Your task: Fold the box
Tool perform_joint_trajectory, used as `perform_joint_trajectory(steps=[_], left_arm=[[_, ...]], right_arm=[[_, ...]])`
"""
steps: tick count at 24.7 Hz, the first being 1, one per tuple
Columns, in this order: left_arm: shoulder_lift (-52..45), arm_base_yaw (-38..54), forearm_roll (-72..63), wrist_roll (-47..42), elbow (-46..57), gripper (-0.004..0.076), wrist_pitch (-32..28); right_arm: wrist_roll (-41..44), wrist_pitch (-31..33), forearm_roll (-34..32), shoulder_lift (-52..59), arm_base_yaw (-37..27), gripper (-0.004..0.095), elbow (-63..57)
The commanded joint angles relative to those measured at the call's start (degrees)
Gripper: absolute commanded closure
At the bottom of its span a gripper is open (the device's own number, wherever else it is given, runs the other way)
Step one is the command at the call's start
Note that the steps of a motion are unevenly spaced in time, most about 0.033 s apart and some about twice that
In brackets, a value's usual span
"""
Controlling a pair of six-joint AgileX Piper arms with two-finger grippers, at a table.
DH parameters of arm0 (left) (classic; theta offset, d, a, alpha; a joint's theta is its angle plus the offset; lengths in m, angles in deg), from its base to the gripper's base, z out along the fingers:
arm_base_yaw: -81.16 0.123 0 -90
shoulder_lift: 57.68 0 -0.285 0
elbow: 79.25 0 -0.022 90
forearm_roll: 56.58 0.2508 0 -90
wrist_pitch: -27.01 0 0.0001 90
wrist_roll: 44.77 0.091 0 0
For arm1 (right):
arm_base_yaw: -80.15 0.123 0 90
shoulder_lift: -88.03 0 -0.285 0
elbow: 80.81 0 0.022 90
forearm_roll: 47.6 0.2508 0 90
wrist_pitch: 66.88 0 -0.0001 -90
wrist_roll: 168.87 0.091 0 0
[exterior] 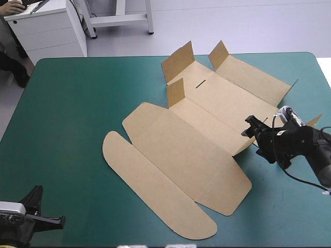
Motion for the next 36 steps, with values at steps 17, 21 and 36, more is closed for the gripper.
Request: perform_joint_trajectory(steps=[17,21,36], left_arm=[[-0.69,-0.24,0.17,-0.25,-1.59,0.0734,-4.29],[-0.69,-0.24,0.17,-0.25,-1.59,0.0734,-4.29],[-0.69,-0.24,0.17,-0.25,-1.59,0.0734,-4.29]], right_arm=[[-6.52,-4.45,2.29,-5.00,0.08,0.0913,2.05],[-17.59,-4.34,2.00,-5.00,0.08,0.0913,2.63],[-68.28,18.13,1.76,-26.10,1.20,0.0913,42.25]])
